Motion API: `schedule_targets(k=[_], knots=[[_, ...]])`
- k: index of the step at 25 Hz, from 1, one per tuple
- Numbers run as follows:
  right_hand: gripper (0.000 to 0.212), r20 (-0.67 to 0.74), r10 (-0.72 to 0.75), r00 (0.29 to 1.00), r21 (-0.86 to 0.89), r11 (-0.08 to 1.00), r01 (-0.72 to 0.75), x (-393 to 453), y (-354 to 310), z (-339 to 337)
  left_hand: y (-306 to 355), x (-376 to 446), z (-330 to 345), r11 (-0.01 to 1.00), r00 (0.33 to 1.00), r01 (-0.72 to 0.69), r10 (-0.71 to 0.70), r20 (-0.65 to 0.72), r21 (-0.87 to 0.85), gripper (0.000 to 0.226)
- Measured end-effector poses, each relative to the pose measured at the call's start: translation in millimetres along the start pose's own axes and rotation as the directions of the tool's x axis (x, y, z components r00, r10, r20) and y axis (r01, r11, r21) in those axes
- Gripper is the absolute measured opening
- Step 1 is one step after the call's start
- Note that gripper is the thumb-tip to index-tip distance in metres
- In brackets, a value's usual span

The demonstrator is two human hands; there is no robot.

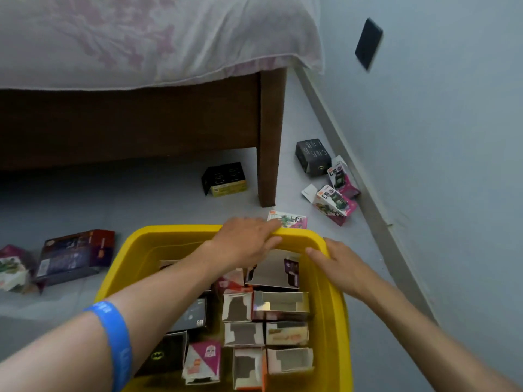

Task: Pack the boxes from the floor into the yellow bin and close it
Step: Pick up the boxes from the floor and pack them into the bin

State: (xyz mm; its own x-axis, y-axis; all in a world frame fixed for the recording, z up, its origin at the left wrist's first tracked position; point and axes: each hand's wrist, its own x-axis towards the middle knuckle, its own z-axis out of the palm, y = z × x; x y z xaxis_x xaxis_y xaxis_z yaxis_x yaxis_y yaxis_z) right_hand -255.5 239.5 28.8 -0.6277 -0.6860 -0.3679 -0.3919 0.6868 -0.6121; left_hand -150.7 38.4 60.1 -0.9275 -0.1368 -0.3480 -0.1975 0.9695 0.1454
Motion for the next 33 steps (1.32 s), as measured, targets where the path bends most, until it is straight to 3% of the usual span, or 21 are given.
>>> schedule_targets(k=[4,6,8,9,13,16,17,21,26,29,31,33], knots=[[0.069,0.132,-0.127,0.983,0.208,0.973,0.098,11.5,18.4,4.5,-15.7,22.8,-18.7,0.977,0.963,0.114,-0.064,0.263,-0.181,0.055],[0.071,0.02,-0.093,0.995,0.236,0.968,0.086,38.7,27.2,-3.9,-19.0,48.5,-22.0,0.989,0.971,0.114,-0.092,0.219,-0.091,0.05],[0.044,-0.168,-0.042,0.985,0.057,0.997,0.052,73.4,47.5,-14.2,-4.3,85.1,-17.4,0.991,0.981,0.136,-0.134,0.137,-0.004,0.032],[0.042,-0.215,-0.022,0.976,-0.097,0.995,0.001,89.1,54.8,-18.8,4.4,101.2,-9.8,0.988,0.981,0.154,-0.157,0.113,0.034,0.031],[0.084,-0.194,0.097,0.976,-0.298,0.942,-0.153,148.4,91.5,-42.0,38.3,161.5,29.1,0.956,0.95,0.267,-0.282,0.135,0.119,0.063],[0.085,-0.109,0.17,0.979,-0.377,0.904,-0.199,165.6,119.7,-49.5,38.6,172.8,42.5,0.959,0.939,0.24,-0.268,0.215,0.148,0.051],[0.078,-0.093,0.168,0.981,-0.351,0.917,-0.19,164.6,126.5,-44.1,33.4,168.7,43.3,0.954,0.939,0.253,-0.282,0.199,0.162,0.045],[0.052,-0.247,0.077,0.966,-0.385,0.907,-0.171,145.2,129.0,-18.8,30.3,153.3,29.0,0.956,0.958,0.257,-0.271,0.091,0.143,0.038],[0.045,-0.232,-0.085,0.969,-0.391,0.92,-0.013,93.7,107.6,33.0,25.5,108.5,-38.1,0.988,0.98,0.115,-0.096,-0.174,0.101,0.072],[0.044,-0.142,-0.008,0.99,-0.161,0.987,-0.015,72.1,101.2,43.0,-1.4,40.2,-73.0,0.994,0.931,-0.031,0.067,-0.359,0.105,0.078],[0.046,-0.168,0.178,0.97,0.189,0.971,-0.145,59.4,98.0,36.8,-23.9,-19.7,-78.6,0.995,0.929,-0.097,0.105,-0.354,0.039,0.08],[0.048,-0.284,0.297,0.912,0.456,0.878,-0.145,44.4,87.8,18.8,-46.0,-76.5,-72.0,0.991,0.948,-0.136,0.124,-0.294,-0.019,0.081]])
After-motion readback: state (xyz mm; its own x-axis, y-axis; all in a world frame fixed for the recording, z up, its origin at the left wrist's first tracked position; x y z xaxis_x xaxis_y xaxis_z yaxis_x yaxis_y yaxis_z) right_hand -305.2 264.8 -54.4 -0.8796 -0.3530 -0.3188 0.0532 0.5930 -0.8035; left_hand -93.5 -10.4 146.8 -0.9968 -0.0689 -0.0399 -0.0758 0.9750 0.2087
